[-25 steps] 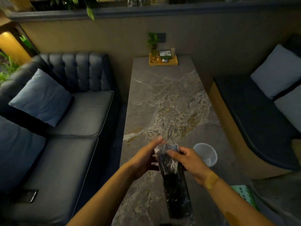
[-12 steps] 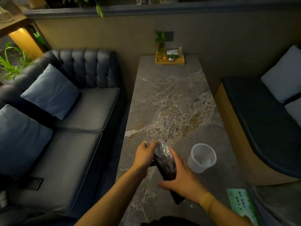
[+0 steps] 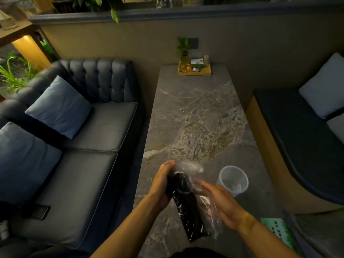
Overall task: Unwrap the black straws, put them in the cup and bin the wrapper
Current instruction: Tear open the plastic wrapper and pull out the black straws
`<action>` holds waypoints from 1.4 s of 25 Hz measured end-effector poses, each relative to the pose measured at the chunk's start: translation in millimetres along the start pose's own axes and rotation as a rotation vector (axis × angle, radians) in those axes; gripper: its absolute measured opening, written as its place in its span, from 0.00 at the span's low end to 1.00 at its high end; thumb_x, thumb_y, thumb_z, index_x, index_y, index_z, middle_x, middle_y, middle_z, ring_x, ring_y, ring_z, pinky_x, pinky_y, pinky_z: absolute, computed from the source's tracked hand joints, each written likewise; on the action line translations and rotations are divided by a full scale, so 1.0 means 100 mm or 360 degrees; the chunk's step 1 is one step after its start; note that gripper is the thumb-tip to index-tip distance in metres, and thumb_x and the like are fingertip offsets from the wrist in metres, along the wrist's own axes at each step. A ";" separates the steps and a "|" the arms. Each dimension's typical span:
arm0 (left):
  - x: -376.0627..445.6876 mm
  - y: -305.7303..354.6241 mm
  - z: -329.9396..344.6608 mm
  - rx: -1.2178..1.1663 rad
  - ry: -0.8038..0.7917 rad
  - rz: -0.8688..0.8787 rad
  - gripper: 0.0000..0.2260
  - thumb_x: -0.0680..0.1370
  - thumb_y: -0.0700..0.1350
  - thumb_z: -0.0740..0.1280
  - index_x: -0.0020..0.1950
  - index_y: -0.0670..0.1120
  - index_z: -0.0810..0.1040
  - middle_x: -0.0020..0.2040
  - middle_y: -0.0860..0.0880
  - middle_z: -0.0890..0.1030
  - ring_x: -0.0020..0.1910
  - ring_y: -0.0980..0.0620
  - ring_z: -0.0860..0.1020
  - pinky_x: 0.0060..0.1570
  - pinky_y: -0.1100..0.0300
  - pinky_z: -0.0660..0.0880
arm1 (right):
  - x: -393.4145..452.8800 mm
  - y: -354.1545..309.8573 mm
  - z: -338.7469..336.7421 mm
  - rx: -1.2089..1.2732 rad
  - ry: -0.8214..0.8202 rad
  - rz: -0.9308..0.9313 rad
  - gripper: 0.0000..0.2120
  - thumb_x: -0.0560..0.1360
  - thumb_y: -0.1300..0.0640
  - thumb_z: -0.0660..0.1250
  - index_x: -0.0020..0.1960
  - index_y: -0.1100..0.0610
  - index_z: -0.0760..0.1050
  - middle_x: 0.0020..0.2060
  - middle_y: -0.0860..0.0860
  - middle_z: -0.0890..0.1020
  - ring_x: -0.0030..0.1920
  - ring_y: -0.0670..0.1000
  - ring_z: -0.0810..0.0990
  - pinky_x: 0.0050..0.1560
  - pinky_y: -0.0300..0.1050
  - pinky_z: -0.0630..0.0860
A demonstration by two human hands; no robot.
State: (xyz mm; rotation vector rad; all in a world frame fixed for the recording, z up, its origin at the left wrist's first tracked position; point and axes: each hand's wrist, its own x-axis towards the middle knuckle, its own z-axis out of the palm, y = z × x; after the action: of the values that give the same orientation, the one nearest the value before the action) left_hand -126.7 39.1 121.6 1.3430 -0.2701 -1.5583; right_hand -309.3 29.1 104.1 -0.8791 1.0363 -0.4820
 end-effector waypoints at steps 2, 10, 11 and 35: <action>0.00 0.00 -0.01 -0.0100 0.0030 -0.0089 0.25 0.77 0.52 0.66 0.65 0.35 0.74 0.53 0.34 0.79 0.50 0.39 0.78 0.57 0.42 0.76 | 0.01 -0.02 -0.02 0.0434 -0.0063 0.0199 0.18 0.77 0.48 0.61 0.61 0.56 0.80 0.56 0.58 0.84 0.55 0.56 0.83 0.59 0.55 0.78; 0.01 0.10 -0.03 -0.0139 0.0165 -0.0182 0.15 0.76 0.49 0.66 0.54 0.37 0.79 0.45 0.39 0.80 0.40 0.42 0.79 0.45 0.49 0.78 | -0.07 0.04 -0.05 0.1028 -0.0274 0.0372 0.26 0.80 0.41 0.54 0.65 0.58 0.77 0.59 0.63 0.81 0.58 0.63 0.81 0.57 0.61 0.78; 0.02 0.10 -0.03 -0.0089 0.0201 -0.0132 0.16 0.77 0.48 0.66 0.58 0.37 0.78 0.48 0.39 0.78 0.43 0.42 0.78 0.48 0.48 0.76 | -0.10 0.03 -0.06 0.0918 -0.0306 0.0344 0.25 0.78 0.41 0.59 0.65 0.57 0.77 0.60 0.63 0.80 0.59 0.63 0.80 0.59 0.61 0.77; 0.19 0.28 -0.18 0.0188 0.0190 0.0088 0.15 0.76 0.52 0.70 0.52 0.40 0.81 0.45 0.40 0.81 0.43 0.42 0.80 0.51 0.48 0.78 | 0.02 0.16 -0.03 0.0001 -0.0216 0.0042 0.31 0.63 0.65 0.79 0.63 0.57 0.74 0.55 0.58 0.85 0.57 0.58 0.83 0.62 0.58 0.77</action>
State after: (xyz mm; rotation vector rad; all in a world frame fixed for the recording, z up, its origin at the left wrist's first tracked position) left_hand -93.7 18.8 123.3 1.5019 -0.3263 -1.4289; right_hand -311.7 35.6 88.8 -0.8842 0.9226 -0.3948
